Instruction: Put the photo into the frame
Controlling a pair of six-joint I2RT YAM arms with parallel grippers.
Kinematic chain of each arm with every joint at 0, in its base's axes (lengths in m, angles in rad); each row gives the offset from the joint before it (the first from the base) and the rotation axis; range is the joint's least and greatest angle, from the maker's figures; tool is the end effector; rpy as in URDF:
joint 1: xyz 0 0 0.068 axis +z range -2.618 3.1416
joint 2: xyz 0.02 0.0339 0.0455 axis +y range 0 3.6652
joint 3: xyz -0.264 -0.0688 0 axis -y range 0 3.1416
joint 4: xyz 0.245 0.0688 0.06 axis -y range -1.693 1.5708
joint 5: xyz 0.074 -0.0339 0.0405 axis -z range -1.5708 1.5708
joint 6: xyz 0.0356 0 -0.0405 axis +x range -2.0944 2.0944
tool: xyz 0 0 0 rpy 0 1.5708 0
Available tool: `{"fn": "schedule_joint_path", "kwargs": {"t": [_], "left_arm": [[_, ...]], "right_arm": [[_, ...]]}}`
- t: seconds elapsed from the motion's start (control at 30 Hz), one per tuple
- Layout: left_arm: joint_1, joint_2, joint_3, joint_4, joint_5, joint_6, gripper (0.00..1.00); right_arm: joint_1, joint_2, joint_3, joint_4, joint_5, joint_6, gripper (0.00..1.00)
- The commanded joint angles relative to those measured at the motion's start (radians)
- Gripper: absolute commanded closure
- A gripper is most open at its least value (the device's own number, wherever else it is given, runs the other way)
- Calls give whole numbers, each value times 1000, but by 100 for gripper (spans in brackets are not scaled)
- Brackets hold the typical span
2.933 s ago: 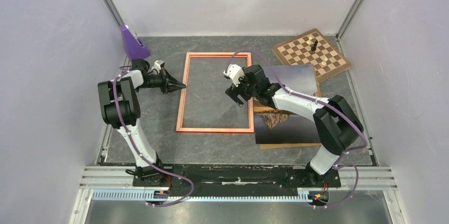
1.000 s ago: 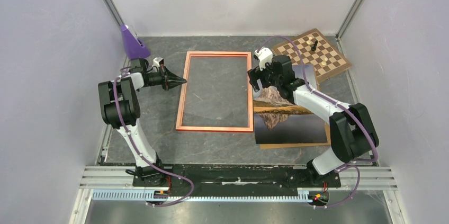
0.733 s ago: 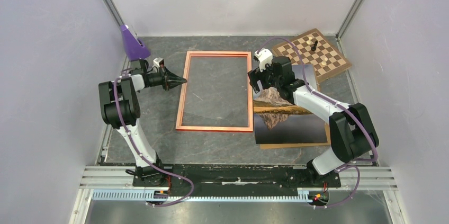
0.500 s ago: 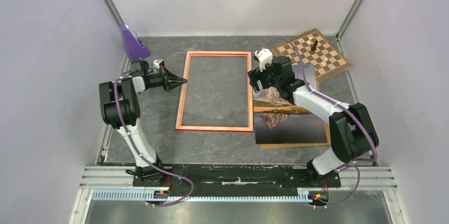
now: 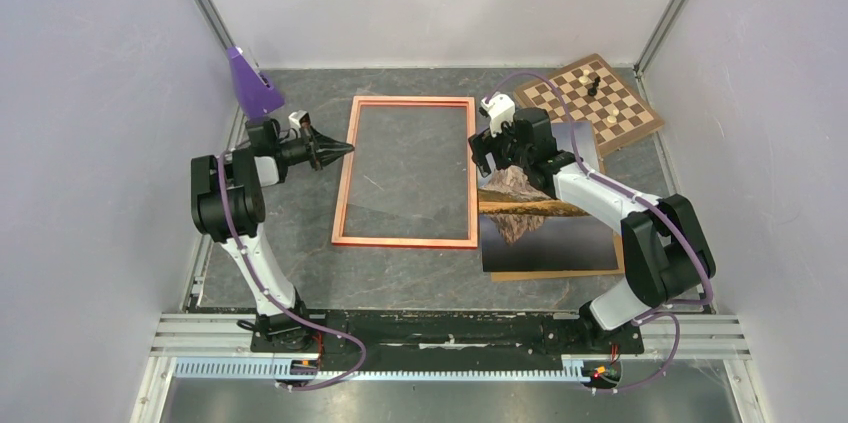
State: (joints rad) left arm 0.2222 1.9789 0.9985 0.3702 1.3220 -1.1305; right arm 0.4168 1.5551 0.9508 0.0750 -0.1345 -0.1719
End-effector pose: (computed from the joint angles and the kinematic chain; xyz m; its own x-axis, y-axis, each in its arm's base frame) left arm 0.3771 0.0498 0.1383 -0.8900 -0.4294 0.1531 -0.1985 0.0627 -0.9781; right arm 0.3143 0.1444 0.2325 -0.3682 -0.3484 -0.8620 -0.5785 0.8116 -0.0809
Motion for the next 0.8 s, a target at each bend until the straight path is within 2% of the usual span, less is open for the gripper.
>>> {"fn": "schedule_joint_path", "kwargs": {"t": [0.0,0.07,0.1,0.17,0.27,0.37,0.43,0.47,0.5,0.53,0.57,0.6,0.77], "left_arm": [[-7,46,-50,653,45,-492,98],[-7,114,-53,983,41,-729,98],[-9,141,-44,1080,45,-829,98],[-7,159,-38,1117,47,-849,98],[-10,147,-42,1033,43,-767,98],[-11,95,-45,786,36,-542,98],[-11,44,-31,499,28,-321,98],[-12,10,-5,254,17,-116,98],[-13,-14,52,-34,-18,163,98],[-16,-29,135,-456,-71,445,98],[-24,-23,235,-747,-130,709,98],[-30,-17,267,-804,-139,774,98],[-27,17,261,-761,-198,789,98]], "right_arm": [[-3,-24,-10,43,-1,6,14],[-3,-23,-11,44,-2,6,15],[-3,-25,-10,45,0,5,15],[-3,-27,-12,45,2,5,15],[-3,-30,-16,47,7,3,15],[-3,-28,-16,49,9,3,15],[-4,-26,-17,49,7,5,15],[-3,-24,-17,49,5,5,15],[-3,-24,-17,49,3,5,15],[-2,-25,-17,49,3,6,15],[-3,-26,-18,51,2,6,15],[-3,-28,-20,53,0,6,15],[-3,-35,-27,58,-2,9,15]]}}
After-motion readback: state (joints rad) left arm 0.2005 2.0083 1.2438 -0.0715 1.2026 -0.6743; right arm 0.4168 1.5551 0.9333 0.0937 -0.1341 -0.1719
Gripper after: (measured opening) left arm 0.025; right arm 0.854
